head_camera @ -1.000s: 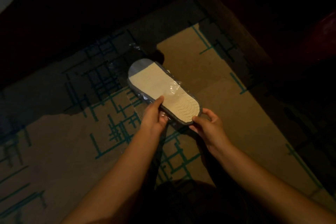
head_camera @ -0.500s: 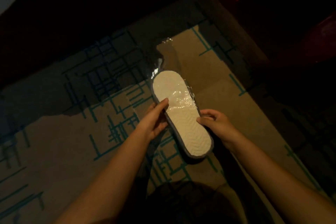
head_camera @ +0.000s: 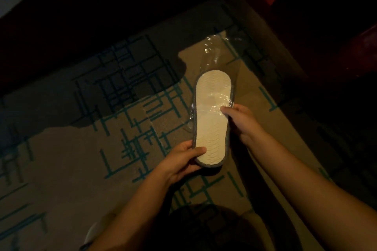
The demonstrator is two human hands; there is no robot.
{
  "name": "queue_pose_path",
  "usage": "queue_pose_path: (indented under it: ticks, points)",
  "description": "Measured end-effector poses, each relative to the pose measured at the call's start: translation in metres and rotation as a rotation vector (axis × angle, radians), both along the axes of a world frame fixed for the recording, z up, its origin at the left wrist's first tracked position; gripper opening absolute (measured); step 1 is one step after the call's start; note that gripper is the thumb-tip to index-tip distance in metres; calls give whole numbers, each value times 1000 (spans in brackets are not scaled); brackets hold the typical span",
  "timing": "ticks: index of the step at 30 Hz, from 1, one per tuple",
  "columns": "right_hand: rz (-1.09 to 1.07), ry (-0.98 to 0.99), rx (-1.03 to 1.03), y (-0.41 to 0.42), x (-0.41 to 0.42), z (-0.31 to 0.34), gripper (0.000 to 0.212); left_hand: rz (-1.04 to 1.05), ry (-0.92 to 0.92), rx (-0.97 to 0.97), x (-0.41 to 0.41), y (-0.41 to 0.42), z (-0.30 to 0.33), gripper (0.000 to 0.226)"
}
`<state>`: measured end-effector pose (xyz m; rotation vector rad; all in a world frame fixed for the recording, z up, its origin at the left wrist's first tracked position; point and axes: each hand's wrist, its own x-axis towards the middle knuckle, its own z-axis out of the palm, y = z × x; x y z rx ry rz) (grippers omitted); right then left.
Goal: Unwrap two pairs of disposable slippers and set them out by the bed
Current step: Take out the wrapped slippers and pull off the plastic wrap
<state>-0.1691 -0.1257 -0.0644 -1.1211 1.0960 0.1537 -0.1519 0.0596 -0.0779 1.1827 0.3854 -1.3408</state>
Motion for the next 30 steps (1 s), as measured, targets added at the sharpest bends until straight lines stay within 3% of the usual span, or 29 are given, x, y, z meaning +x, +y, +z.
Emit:
queue_pose_path:
  ticks: [2,7,12,14,18,20,22,25,30]
  points:
    - [-8,-30,10,-2,15,0,10,-41,6,-45,6,5,3,21]
    - [-49,-83,19,-10,53,3,35,-90,-58,-44,13,18,3,24]
    - [-91,-93,-45,-20,76,6,14,-92,-62,-45,18,44,-4,26]
    - [-117,-99,-84,-28,84,8,18,-117,-68,-21,20,57,-6,28]
    - [19,-34,-177,-35,90,11,11,-149,-72,6,23,74,-10,29]
    - [181,50,-54,-29,85,11,38,-148,-74,-4,26,75,-11,29]
    - [313,67,12,-15,76,6,41,-160,-85,-12,28,72,-11,30]
    - [193,-22,28,1,71,1,19,-180,-110,-25,32,69,-12,30]
    - [44,-73,-25,-16,97,10,21,-217,-124,-7,31,70,-10,29]
